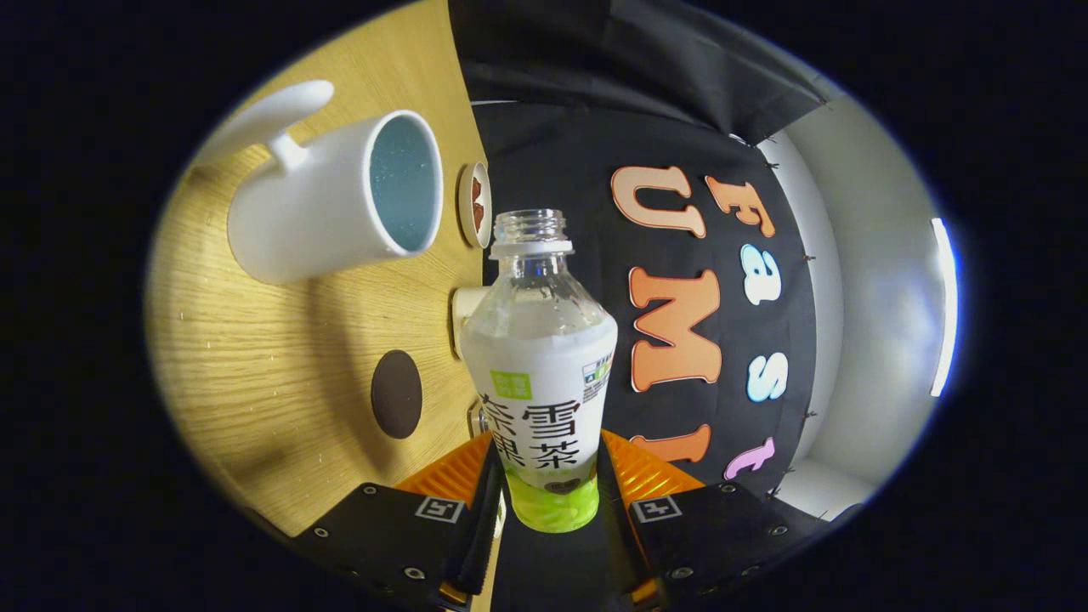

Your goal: Take the bottle from table, then pour the juice into the cup, finally place the bottle on the coaster

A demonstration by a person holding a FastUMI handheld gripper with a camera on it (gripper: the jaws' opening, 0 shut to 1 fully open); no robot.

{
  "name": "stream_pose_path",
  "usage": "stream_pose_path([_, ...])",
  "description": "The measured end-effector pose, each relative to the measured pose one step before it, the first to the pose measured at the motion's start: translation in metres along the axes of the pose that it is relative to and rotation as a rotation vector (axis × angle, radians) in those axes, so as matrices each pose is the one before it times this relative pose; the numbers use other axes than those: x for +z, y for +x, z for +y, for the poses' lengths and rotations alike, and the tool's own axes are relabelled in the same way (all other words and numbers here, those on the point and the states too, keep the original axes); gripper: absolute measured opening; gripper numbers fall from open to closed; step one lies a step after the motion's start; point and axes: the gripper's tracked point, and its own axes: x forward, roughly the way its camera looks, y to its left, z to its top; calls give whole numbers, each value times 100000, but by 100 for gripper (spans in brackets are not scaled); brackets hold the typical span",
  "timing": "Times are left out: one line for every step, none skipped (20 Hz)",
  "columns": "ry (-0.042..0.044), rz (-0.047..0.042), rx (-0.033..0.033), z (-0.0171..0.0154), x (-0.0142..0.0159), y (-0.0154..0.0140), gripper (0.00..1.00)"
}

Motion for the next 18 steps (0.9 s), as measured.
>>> stream_pose_path([-1267, -196, -469, -67, -56, 110, 57])
stream_pose_path([-1023, -76, -520, -153, 64, -52, 57])
stream_pose_path([-845, -177, -405, -83, 4, 41, 57])
stream_pose_path([-850, -350, -431, -100, 72, -59, 57])
stream_pose_path([-1070, -261, -502, -79, 18, 123, 57])
stream_pose_path([-875, -165, -429, -146, 86, 95, 57])
stream_pose_path([-496, -113, 21, -20, 49, 135, 57])
stream_pose_path([-590, -205, -156, -106, 68, -21, 57])
stream_pose_path([-347, 142, -100, -17, -87, 19, 57])
stream_pose_path([-392, -37, -153, -102, -25, 19, 57])
stream_pose_path([-306, 194, -366, -86, 58, 19, 57])
stream_pose_path([-362, -54, -183, -51, -23, 39, 57])
stream_pose_path([-437, -12, -319, -221, 32, 80, 57])
stream_pose_path([-578, -106, -440, -126, -19, -7, 57])
stream_pose_path([-604, -101, -374, -64, 3, 54, 57])
stream_pose_path([-541, -1, -274, -125, 23, -33, 57])
stream_pose_path([-328, -86, -209, -93, 2, 5, 57])
stream_pose_path([-360, 17, -222, -8, 10, -52, 57])
